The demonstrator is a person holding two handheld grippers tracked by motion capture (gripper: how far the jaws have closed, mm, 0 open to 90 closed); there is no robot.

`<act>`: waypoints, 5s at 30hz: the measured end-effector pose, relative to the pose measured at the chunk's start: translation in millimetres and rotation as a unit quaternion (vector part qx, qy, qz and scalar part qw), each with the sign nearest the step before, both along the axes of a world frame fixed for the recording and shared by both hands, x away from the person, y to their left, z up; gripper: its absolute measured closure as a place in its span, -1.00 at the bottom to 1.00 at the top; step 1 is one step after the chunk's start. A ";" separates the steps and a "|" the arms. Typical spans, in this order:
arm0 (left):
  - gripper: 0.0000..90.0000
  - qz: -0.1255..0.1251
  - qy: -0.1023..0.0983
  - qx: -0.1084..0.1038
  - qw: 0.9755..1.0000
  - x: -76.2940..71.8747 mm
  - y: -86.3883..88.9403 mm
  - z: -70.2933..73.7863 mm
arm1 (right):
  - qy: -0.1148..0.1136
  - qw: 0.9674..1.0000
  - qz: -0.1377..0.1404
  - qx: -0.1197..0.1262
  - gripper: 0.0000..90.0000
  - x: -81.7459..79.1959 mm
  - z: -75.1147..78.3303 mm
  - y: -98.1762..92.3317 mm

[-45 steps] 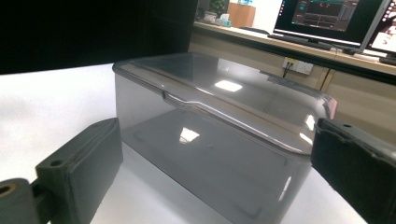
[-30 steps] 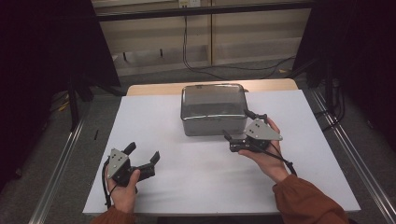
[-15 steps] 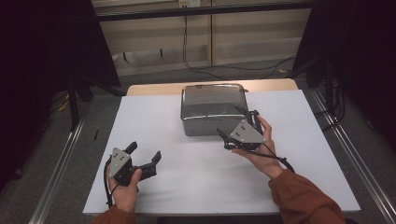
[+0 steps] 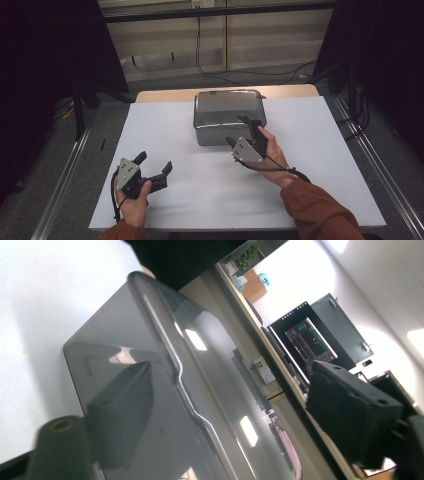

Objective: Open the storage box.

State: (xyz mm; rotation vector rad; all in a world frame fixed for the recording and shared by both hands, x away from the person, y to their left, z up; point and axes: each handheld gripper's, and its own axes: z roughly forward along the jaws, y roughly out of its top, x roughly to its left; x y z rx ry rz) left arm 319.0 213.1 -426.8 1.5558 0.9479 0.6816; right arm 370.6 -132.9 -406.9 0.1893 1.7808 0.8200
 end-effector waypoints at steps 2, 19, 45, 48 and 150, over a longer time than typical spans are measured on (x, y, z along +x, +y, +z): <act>-0.93 0.000 -0.001 0.000 1.000 -0.1 0.0 0.1 | -0.004 1.000 0.003 -0.015 -0.52 -0.4 -1.7 2.8; -0.93 -0.009 0.004 0.007 1.000 1.0 -3.0 -1.4 | -0.020 0.991 -0.009 -0.129 -0.03 5.4 -14.7 11.0; -0.95 -0.009 0.006 0.009 1.000 4.3 -1.0 -1.6 | -0.059 0.974 -0.024 -0.216 0.72 9.8 -25.8 17.6; -0.93 -0.018 0.010 0.012 1.000 5.1 -1.7 -1.9 | -0.059 0.974 -0.024 -0.216 0.72 9.8 -25.7 17.8; -0.65 -0.095 -0.080 0.057 0.991 140.5 -97.5 8.9 | -0.080 0.983 -0.029 -0.165 0.77 17.9 10.6 14.9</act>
